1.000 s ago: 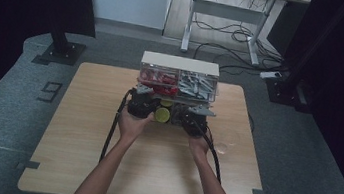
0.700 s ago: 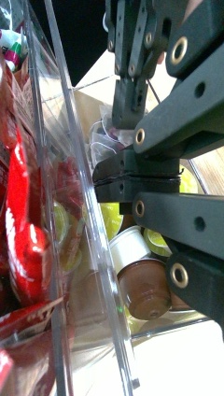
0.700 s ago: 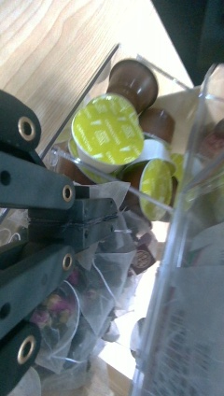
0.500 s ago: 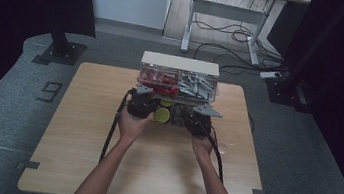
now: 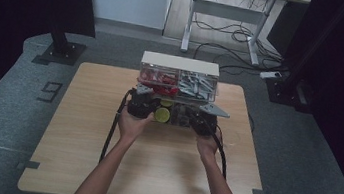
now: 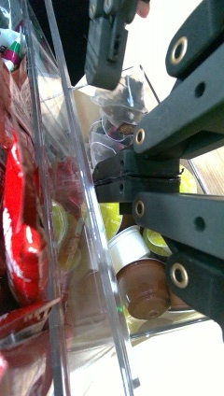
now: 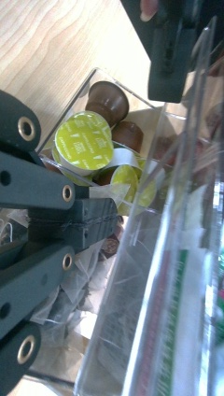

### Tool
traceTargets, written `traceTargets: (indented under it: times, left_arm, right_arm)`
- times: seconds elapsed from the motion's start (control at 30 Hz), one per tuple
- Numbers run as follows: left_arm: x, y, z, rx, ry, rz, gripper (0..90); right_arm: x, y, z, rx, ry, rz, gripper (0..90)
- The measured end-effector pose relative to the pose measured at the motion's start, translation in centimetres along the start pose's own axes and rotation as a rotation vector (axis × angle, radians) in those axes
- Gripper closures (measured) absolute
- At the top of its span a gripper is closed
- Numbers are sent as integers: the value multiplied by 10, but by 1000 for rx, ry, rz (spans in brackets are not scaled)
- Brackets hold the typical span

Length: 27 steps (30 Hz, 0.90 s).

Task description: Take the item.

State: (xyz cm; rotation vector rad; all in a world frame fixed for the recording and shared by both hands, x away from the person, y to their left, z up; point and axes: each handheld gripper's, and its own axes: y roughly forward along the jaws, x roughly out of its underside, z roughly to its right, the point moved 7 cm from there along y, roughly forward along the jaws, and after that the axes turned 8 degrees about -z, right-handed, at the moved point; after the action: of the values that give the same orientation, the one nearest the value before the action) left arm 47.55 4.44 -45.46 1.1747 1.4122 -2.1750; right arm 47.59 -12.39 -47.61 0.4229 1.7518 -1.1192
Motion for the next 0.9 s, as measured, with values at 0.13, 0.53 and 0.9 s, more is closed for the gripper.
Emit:
traceTargets:
  times: [0.13,0.53,0.9]
  left_arm:
    - [0,0,0,0,-1,1,893]
    - [0,-1,0,1,0,0,892]
    - [0,-1,0,2,0,0,892]
  right_arm:
    - [-3,-3,1,2,-1,9,893]
    - [-6,-17,4,5,-6,30,893]
    - [-5,-30,11,1,7,45,893]
